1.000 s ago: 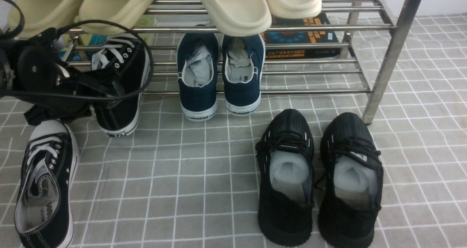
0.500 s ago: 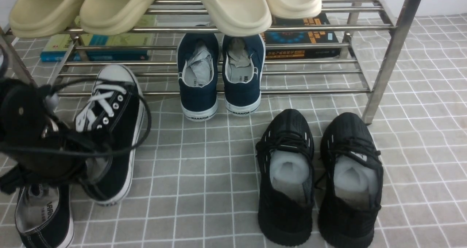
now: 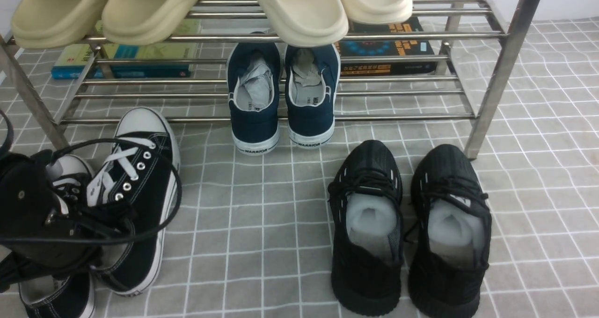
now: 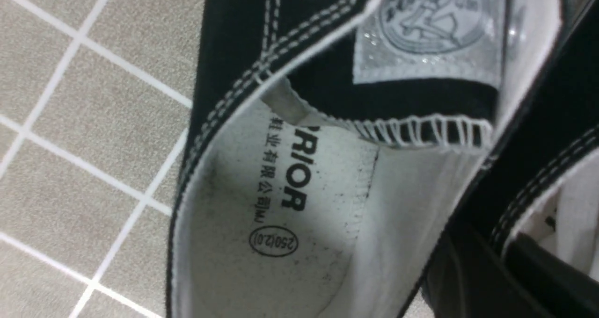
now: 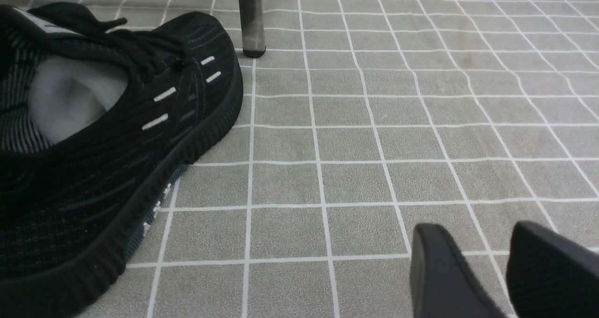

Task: Take the shoes off the shelf with your hand from the grey coffee tablecloth.
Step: 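Set the held shoe down on the floor in front of the rack with the left gripper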

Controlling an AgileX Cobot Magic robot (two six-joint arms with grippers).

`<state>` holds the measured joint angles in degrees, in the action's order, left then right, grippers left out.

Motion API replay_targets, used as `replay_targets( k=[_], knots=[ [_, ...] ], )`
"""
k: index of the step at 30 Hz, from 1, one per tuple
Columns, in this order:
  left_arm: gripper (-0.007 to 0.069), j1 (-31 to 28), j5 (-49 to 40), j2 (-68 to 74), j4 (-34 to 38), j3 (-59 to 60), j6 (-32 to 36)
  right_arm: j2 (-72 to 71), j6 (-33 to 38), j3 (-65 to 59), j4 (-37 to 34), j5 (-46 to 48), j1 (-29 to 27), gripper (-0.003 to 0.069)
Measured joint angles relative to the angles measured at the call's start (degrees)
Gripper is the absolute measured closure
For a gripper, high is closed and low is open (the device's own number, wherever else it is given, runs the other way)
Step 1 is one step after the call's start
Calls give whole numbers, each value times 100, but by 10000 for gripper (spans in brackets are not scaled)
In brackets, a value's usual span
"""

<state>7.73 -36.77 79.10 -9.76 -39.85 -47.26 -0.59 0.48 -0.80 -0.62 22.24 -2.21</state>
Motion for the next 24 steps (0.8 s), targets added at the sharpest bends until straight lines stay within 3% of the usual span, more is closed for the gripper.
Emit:
replay_targets(
  k=[8,16,21,24],
  knots=[
    [600,0,-692,-396,165,60,43,0,0,0,0,0,0,420],
    [569,4,-767,-579,170,67,38,0,0,0,2,0,0,420],
    [445,4,-688,-551,153,67,257,0,0,0,2,0,0,420],
    [319,4,-820,-827,152,-57,723,0,0,0,2,0,0,420]
  ],
)
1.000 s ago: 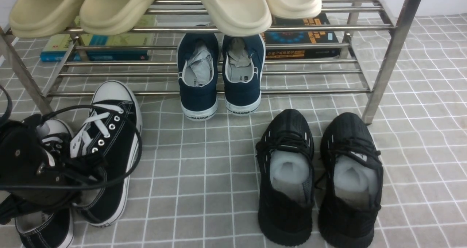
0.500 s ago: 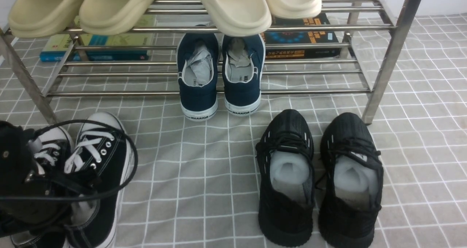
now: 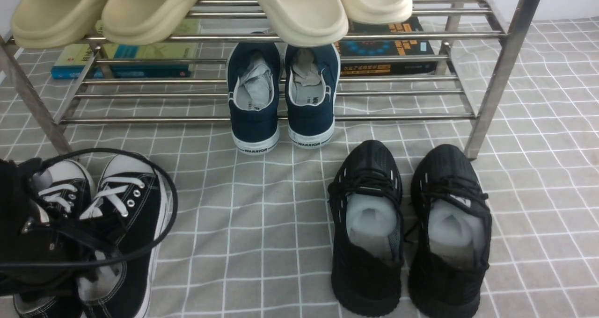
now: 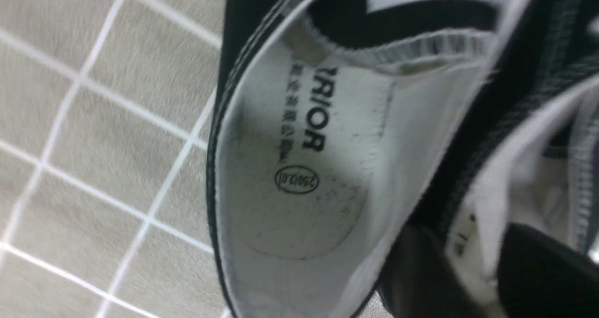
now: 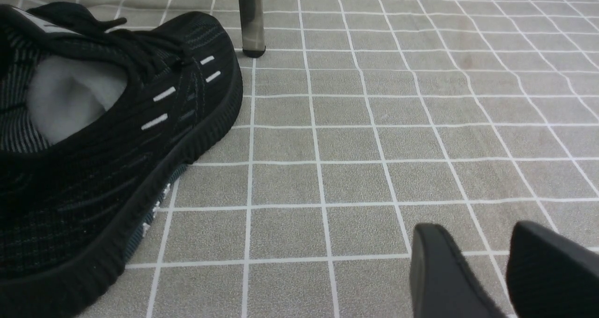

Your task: Take the shoes off the shelf with your hand from the grey coffee tablecloth.

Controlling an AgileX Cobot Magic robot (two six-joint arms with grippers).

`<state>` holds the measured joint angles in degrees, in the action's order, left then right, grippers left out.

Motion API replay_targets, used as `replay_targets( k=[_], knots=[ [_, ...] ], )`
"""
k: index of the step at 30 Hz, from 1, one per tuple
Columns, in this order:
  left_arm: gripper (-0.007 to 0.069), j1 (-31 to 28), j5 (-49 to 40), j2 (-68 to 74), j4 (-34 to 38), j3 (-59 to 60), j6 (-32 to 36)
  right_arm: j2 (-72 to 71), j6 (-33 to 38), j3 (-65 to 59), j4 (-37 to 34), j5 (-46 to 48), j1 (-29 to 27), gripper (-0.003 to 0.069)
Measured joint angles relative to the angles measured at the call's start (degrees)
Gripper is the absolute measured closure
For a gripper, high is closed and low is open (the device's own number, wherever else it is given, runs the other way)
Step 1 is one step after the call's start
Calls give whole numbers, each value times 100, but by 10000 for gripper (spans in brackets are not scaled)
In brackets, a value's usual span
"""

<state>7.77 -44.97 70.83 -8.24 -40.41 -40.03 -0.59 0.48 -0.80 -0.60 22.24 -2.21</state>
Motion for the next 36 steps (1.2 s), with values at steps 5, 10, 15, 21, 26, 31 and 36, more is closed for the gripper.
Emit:
replay_targets(
  k=[5,10,15,21,26,31,36],
  knots=[
    [283,0,-796,-821,-4,-642,1153,0,0,0,0,0,0,420],
    [510,0,-1419,-2125,309,-747,2430,0,0,0,0,0,0,420],
    [622,0,-527,-3735,1078,281,3274,0,0,0,0,0,0,420],
    [623,0,510,-5027,1393,1215,3412,0,0,0,0,0,0,420],
    [623,0,578,-5754,1238,1693,3432,0,0,0,0,0,0,420],
    [620,0,674,-5823,1182,1769,3320,0,0,0,0,0,0,420],
    [615,0,1558,-5904,889,2568,3127,0,0,0,0,0,0,420]
  ],
)
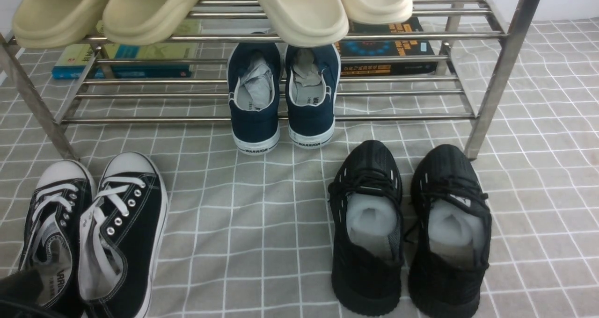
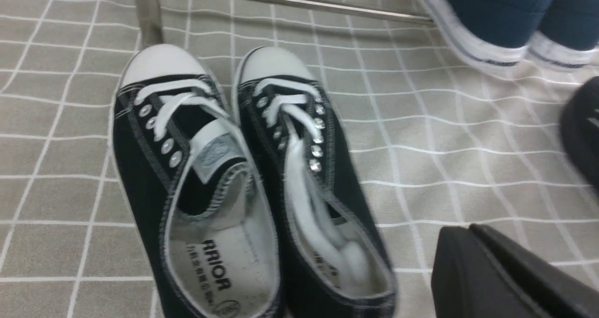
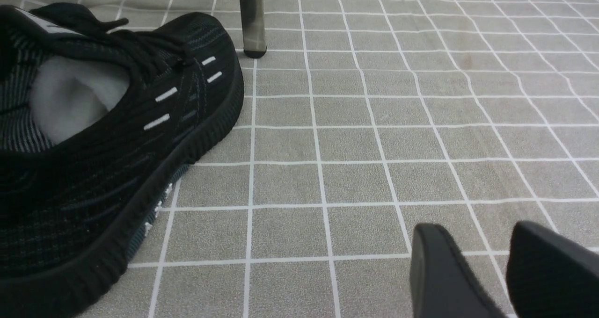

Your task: Take the shoes off the shelf with your hand from the grey coffee tablecloth.

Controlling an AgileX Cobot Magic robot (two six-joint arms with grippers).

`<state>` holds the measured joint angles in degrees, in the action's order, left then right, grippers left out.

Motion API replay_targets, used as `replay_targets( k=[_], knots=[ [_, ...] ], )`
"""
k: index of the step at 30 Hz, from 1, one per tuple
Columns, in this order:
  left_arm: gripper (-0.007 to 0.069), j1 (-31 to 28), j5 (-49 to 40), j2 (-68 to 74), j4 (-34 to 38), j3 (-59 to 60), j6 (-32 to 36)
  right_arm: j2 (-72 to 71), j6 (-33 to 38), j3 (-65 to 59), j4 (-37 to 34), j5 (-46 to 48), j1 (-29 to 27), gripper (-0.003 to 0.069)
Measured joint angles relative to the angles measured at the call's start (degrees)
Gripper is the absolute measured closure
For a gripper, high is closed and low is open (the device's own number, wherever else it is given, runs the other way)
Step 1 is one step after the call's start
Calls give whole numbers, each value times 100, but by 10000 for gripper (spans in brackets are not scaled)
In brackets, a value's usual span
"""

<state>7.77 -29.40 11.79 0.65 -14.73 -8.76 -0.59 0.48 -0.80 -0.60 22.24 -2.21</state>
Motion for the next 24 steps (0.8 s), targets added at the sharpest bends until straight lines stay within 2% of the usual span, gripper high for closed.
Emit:
replay_targets(
  k=[4,8,24],
  knots=[
    [611,0,757,-586,-448,890,-454,0,0,0,0,0,0,420],
    [606,-15,962,-1164,-597,1551,-762,0,0,0,0,0,0,420],
    [592,-496,823,-1245,-668,1626,-498,0,0,0,0,0,0,420]
  ],
)
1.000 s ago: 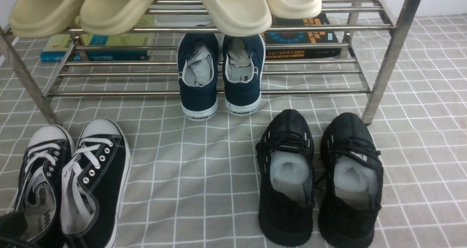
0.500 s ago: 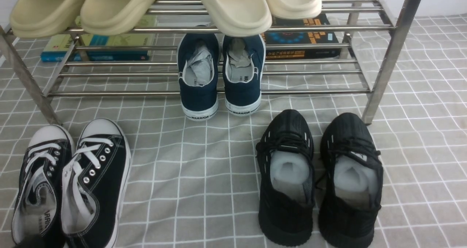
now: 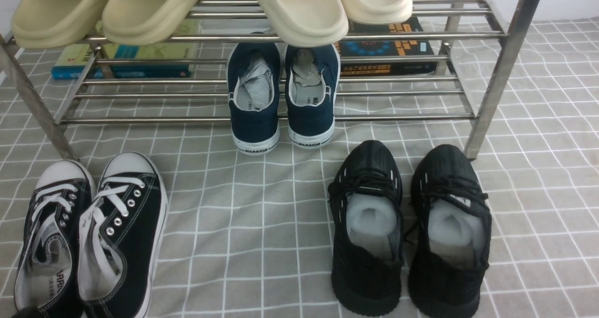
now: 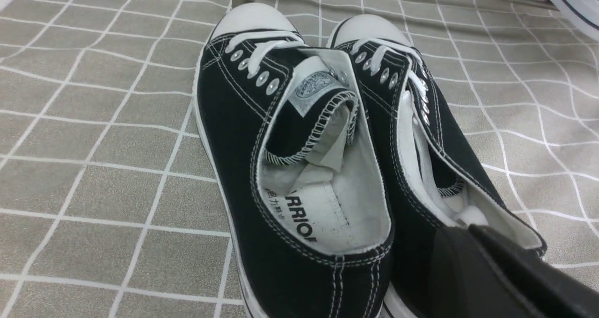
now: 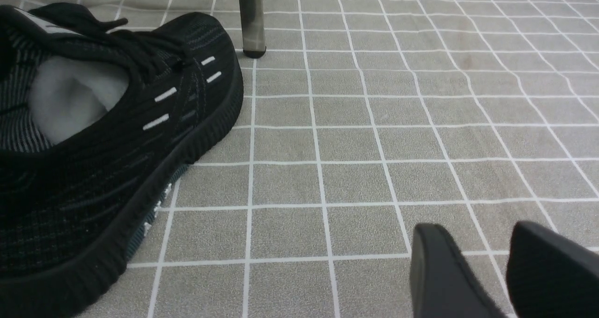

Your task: Take the shoes off the shelf with your hand from the grey coffee tablecloth.

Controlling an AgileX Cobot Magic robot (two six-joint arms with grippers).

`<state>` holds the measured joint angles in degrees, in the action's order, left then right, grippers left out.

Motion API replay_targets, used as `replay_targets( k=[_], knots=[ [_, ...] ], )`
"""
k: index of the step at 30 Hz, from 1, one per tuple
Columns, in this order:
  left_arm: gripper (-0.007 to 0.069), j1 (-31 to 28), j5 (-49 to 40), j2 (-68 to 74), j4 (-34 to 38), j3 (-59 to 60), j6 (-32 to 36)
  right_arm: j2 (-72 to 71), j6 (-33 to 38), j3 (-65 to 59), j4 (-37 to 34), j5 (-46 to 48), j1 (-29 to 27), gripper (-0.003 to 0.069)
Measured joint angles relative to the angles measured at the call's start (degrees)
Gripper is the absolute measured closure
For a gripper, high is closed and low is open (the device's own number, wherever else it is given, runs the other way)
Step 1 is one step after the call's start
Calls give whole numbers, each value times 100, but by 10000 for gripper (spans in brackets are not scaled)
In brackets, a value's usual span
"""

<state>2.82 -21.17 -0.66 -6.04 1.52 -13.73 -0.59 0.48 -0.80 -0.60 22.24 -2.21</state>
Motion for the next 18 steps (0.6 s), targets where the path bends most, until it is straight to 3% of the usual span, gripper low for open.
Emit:
replay_targets(
  k=[18],
  knots=[
    [582,-10,-6,0,-1,0,6,0,0,0,0,0,0,420]
  ],
)
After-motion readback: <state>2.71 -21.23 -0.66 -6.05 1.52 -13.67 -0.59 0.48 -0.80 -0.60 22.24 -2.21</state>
